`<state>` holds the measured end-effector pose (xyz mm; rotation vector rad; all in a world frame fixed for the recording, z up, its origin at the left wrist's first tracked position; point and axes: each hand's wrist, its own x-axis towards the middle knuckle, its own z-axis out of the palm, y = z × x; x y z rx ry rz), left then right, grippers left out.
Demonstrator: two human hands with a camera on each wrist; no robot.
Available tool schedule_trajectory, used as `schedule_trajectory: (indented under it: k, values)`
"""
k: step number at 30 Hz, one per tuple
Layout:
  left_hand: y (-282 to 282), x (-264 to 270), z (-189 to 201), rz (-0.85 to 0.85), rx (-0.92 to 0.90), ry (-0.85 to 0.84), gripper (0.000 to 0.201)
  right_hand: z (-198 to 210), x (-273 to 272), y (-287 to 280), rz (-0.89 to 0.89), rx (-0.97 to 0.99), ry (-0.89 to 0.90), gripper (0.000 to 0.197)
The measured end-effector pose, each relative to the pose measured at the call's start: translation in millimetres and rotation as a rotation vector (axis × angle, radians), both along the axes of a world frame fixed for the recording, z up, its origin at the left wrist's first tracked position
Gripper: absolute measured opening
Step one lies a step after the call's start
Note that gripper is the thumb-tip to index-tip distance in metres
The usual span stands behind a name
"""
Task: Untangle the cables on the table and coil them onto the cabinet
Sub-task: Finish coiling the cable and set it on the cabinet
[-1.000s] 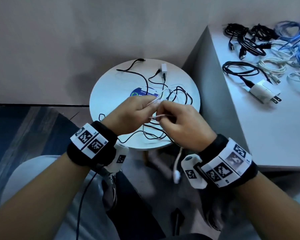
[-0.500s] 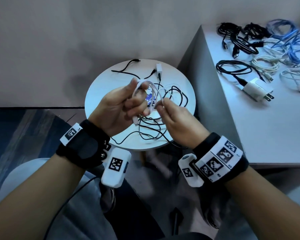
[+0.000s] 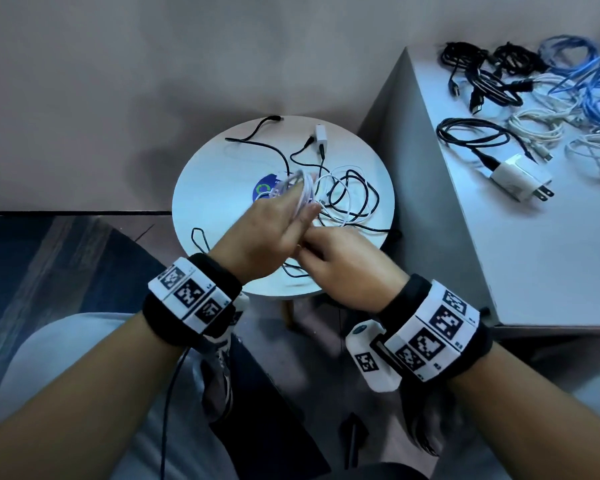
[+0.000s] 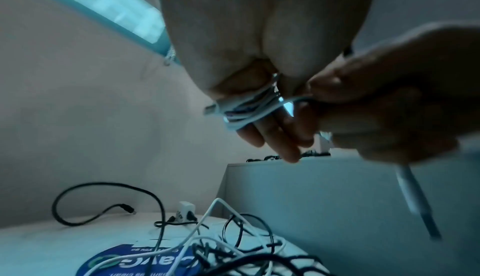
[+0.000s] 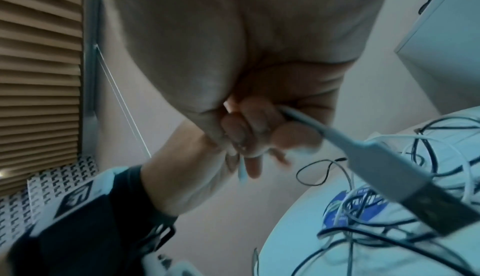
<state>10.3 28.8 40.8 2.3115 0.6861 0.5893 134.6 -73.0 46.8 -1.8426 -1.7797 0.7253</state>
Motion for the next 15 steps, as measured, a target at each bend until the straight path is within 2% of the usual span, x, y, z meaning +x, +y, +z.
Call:
schedule_trajectory:
  k: [3, 5, 7, 9, 12, 15]
  values:
    - [3.0, 0.3, 0.3, 0.006, -0.022, 0.076, 0.039, 2.1, 10.6, 0.0, -0.037, 0.092, 0.025, 0.021]
    - [4.5, 1.7, 2.5, 0.001, -0.061, 0.123, 0.045, 1.3, 15.5, 0.3, -0.061, 0.181, 0.036, 0.023]
    - [5.8, 3.0, 6.3, 0.016, -0.27, 0.126, 0.056, -0.4, 16.7, 1.9, -0.083, 0.26, 0.039, 0.027]
    - [7.5, 1.7, 11.4, 0.005, -0.512, 0.106, 0.059, -2.3, 15.2, 2.6, -0.117, 0.323, 0.049, 0.031]
    - [9.1, -1.3, 20.2, -0.085, -0.725, 0.082, 0.064, -3.4, 13.1, 3.1, -0.166, 0.329, 0.146, 0.038]
    - [10.9, -4.4, 23.3, -0.146, -0.886, 0.034, 0.063, -1.5, 9.3, 3.9, -0.122, 0.262, 0.191, 0.039]
